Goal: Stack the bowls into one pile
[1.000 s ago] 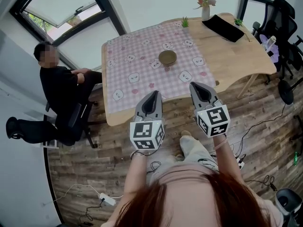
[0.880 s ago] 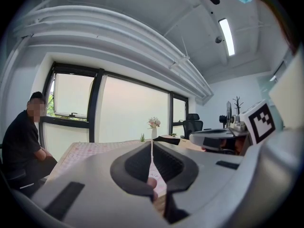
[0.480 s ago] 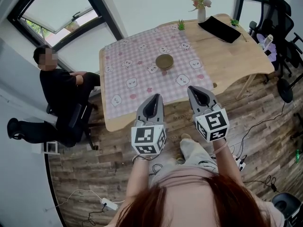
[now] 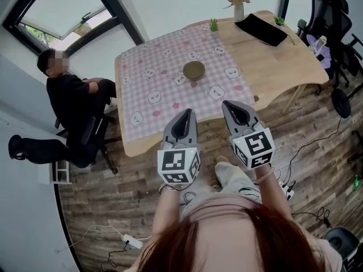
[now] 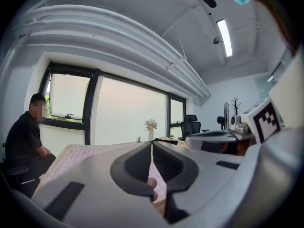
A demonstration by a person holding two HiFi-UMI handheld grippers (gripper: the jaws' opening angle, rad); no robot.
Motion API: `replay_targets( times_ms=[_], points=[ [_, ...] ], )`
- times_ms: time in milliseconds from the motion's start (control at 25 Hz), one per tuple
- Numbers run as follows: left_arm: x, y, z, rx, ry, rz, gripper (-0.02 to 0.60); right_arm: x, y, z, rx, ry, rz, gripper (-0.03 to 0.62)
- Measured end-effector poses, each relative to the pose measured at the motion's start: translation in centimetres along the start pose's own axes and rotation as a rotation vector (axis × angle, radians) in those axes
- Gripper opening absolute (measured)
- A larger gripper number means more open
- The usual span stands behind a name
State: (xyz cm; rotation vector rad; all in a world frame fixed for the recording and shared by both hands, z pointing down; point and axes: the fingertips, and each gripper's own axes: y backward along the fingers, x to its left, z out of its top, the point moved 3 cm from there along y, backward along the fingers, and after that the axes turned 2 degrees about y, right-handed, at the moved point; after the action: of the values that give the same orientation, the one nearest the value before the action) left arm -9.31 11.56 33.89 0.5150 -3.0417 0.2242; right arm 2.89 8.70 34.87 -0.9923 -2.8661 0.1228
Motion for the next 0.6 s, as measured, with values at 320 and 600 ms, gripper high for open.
replay_targets(
  times_ms=[320,600],
  points=[
    [0.5,-1.1,0.2,-0.001,-0.002,0.004,0.015,-0.6,-0.6,0.0,-0.001,0.004,0.007,0.000],
    [0.7,-2.0,0.3,-0.001,0.003,0.005,0.015,-1.6,-1.1,-0.1,0.000,-0.007,0.004,0.000]
  ],
)
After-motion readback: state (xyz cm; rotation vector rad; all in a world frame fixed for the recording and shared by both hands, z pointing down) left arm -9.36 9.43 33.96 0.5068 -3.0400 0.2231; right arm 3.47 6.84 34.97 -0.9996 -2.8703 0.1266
